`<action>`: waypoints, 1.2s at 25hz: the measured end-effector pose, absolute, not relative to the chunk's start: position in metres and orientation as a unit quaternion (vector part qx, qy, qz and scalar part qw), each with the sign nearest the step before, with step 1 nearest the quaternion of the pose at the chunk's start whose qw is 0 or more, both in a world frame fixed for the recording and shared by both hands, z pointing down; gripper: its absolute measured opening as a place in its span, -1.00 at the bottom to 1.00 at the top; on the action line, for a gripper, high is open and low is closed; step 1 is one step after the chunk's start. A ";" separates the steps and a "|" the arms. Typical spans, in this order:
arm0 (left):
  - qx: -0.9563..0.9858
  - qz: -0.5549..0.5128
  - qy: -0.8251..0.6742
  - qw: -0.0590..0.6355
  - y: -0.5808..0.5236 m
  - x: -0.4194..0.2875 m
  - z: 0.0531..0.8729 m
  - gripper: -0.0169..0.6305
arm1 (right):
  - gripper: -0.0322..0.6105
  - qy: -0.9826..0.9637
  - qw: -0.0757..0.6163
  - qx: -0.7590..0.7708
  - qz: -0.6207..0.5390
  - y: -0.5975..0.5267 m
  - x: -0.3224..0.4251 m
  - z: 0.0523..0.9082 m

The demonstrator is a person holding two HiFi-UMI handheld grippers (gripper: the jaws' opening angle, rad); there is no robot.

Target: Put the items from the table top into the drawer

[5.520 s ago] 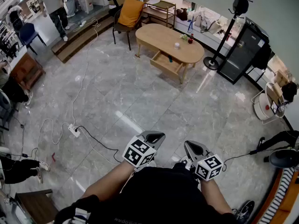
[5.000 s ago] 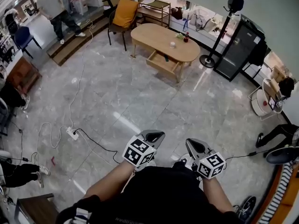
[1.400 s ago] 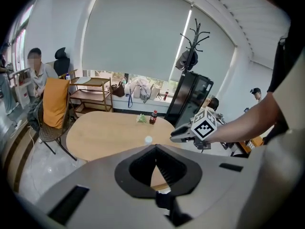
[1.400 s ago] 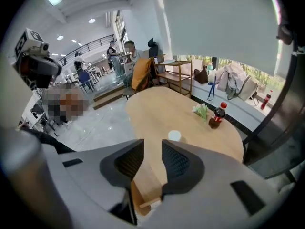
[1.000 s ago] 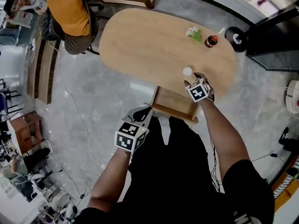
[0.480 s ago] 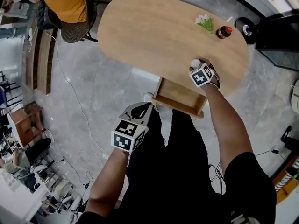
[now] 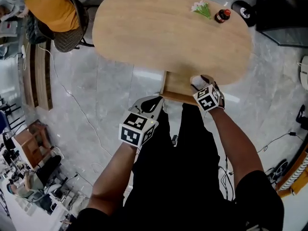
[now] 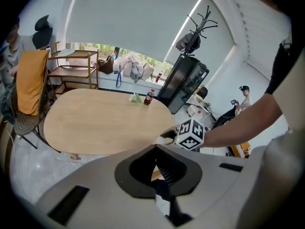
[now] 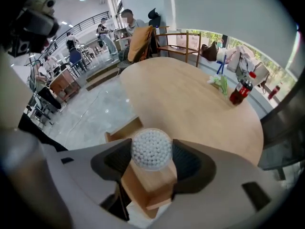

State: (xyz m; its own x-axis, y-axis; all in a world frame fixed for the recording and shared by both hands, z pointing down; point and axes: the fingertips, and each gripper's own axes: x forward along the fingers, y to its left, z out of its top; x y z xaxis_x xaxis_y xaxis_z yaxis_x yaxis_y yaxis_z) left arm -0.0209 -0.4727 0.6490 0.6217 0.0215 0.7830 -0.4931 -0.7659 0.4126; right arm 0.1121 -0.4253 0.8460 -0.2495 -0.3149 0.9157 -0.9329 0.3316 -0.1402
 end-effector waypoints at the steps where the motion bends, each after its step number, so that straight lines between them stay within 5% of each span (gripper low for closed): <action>1: 0.847 0.410 -0.131 0.311 -0.471 -0.023 0.651 -0.93 | -0.09 -0.694 0.420 0.445 0.379 -0.409 0.100 0.854; 18: 0.833 0.444 -0.090 0.317 -0.434 -0.107 0.694 -0.93 | -0.08 -0.628 0.492 0.460 0.390 -0.380 0.055 1.027; 25: 0.860 0.402 -0.085 0.301 -0.439 -0.115 0.649 -0.93 | -0.02 -0.605 0.498 0.455 0.422 -0.360 0.040 0.966; 30: 0.891 0.366 -0.062 0.261 -0.446 -0.105 0.588 -0.93 | -0.03 -0.628 0.391 0.520 0.427 -0.373 0.023 0.831</action>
State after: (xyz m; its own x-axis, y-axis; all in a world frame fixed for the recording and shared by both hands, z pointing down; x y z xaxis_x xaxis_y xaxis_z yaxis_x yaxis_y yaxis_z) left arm -0.1051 -0.4459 0.5875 0.7247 0.0806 0.6843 -0.3018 -0.8557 0.4204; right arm 0.0232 -0.3730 0.8309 -0.1533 -0.3196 0.9351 -0.9871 0.0936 -0.1298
